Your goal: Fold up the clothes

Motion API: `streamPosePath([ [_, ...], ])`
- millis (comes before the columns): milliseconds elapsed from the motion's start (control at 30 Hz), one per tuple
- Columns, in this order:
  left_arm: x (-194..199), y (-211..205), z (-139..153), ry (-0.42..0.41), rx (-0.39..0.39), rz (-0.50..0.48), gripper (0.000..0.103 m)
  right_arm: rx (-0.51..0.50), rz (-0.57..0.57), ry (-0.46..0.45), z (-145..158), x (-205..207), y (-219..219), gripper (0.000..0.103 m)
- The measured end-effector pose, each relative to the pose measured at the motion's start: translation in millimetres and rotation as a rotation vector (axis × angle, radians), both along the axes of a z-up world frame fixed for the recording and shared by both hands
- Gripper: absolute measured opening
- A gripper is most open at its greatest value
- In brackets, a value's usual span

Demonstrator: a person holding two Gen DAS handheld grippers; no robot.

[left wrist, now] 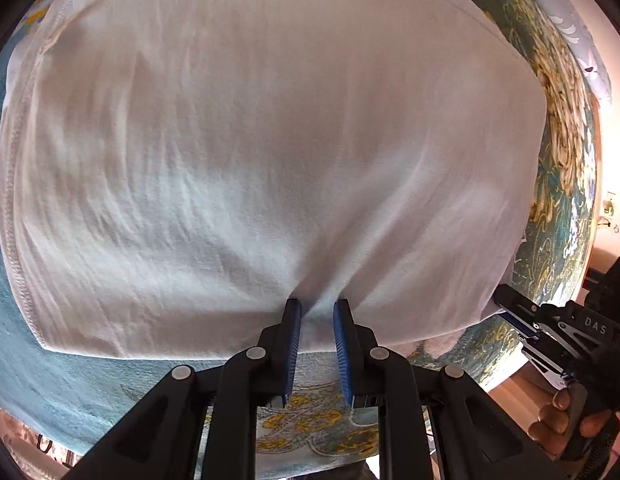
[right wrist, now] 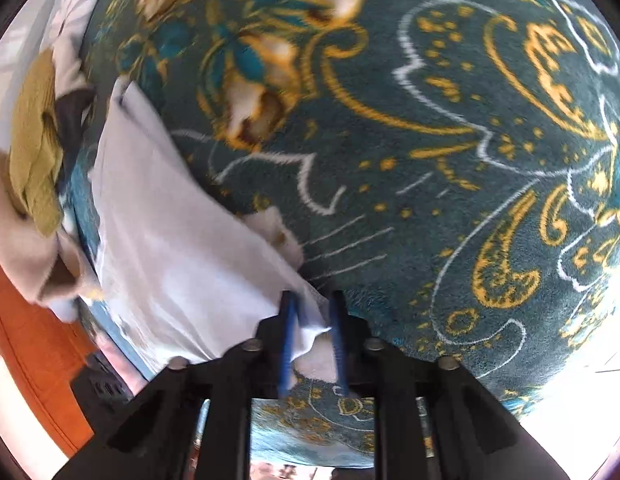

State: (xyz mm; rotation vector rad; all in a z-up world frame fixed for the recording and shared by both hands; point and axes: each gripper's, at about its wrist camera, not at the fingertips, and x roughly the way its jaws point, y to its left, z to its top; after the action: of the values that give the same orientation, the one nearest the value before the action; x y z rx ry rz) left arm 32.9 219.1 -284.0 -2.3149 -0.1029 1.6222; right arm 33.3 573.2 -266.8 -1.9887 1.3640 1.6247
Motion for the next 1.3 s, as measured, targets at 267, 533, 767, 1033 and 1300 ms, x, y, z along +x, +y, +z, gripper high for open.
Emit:
streamPosePath([
  [267, -15, -49, 25, -0.022, 0.033, 0.099, 0.021, 0.035, 0.095, 0.133, 59, -29, -14, 0.008],
  [533, -31, -163, 59, 0.059, 0.067, 0.382, 0.031, 0.061, 0.438, 0.388, 130, -102, -148, 0.006],
  [767, -27, -263, 65, 0.079, 0.041, 0.628, 0.033, -0.050, 0.828, 0.493, 120, -104, -340, 0.005],
  [1033, -35, -288, 50, 0.050, 0.064, 0.651, 0.041, -0.050, 0.952, 0.301, 58, -71, -390, 0.005],
  [1300, -72, -245, 40, 0.043, 0.145, 0.594, 0.041, -0.054, 1.017, 0.307, 59, -63, -402, 0.005],
])
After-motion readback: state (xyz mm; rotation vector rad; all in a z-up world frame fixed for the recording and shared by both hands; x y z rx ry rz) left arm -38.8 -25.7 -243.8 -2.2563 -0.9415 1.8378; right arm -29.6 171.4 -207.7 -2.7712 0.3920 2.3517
